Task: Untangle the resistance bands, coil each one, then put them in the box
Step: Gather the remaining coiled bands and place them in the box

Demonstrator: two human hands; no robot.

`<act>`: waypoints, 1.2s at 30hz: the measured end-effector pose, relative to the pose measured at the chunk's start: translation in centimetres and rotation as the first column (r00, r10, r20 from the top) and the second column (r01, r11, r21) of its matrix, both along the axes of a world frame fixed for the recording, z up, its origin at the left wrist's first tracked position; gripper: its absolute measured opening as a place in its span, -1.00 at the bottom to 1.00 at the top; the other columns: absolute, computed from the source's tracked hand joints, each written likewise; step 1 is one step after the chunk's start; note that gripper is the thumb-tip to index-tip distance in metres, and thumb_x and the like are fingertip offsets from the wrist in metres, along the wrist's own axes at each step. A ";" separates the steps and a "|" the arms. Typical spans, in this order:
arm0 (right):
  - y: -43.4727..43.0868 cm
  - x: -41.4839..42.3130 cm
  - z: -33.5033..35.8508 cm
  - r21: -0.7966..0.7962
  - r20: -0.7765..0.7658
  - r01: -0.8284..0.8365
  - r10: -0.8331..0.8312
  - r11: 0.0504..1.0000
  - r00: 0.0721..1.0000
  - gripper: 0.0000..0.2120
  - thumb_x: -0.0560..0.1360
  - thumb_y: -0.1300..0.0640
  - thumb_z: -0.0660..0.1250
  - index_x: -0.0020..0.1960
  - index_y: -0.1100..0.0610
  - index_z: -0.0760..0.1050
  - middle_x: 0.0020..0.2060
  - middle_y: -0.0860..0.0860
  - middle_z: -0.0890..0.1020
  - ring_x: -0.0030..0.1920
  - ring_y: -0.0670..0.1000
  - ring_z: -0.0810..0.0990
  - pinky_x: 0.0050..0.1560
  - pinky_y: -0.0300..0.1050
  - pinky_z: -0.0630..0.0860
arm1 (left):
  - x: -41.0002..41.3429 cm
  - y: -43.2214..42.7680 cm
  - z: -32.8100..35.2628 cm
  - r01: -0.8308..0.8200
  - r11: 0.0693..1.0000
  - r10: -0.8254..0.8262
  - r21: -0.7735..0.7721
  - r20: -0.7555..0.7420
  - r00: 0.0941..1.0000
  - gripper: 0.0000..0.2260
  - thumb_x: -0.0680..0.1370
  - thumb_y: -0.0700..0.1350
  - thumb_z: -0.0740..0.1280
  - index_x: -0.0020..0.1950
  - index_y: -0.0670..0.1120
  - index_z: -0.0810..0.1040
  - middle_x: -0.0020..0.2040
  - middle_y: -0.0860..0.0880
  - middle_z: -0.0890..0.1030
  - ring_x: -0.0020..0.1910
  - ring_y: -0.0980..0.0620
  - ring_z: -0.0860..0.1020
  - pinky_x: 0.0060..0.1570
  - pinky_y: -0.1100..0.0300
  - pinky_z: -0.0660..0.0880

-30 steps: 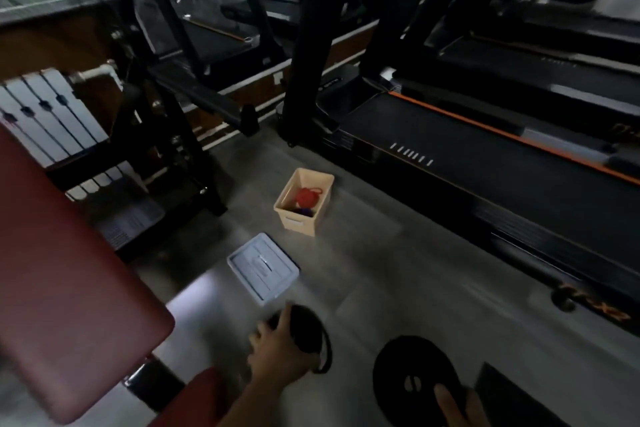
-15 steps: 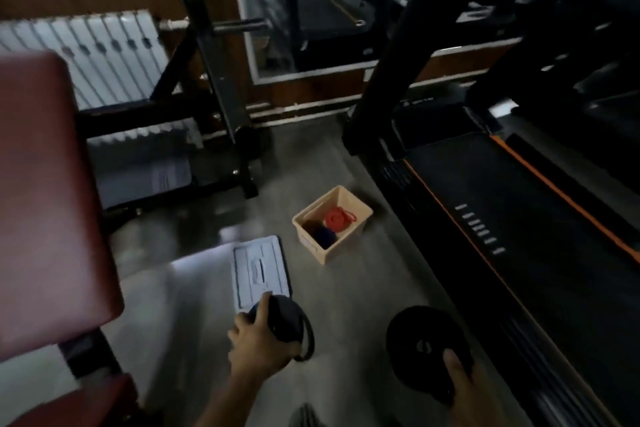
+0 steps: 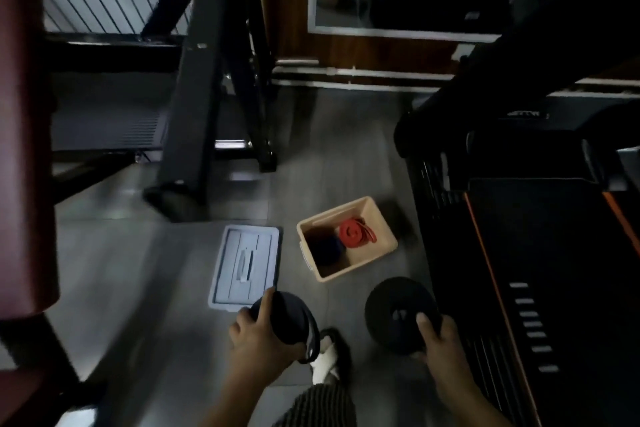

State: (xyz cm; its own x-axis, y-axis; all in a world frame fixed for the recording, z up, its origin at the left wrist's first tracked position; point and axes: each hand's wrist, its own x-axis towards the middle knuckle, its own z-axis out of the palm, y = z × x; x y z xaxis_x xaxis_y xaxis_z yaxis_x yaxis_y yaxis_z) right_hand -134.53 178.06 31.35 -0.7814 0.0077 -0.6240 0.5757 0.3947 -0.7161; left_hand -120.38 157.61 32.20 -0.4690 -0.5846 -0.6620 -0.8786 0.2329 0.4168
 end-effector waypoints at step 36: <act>-22.2 -29.4 -55.6 0.052 0.267 -0.857 0.820 0.512 0.506 -0.69 0.56 0.17 0.22 0.25 0.30 0.35 0.20 0.23 0.49 0.23 0.15 0.46 0.07 -0.15 0.34 | -32.3 -2.5 -46.1 -0.002 1.000 -0.001 0.012 0.210 0.978 -0.06 0.33 0.25 0.38 0.47 0.22 -0.21 0.40 -0.11 0.02 0.35 -0.16 0.11 0.26 -0.03 0.26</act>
State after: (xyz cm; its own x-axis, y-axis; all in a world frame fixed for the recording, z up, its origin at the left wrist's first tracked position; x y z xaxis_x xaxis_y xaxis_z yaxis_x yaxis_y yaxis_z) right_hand -163.92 155.85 -24.29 -0.3435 -0.4778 -0.8085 0.0200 0.8570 -0.5150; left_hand -152.71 155.08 -13.90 -0.3189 -0.5762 -0.7526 -0.9469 0.2288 0.2260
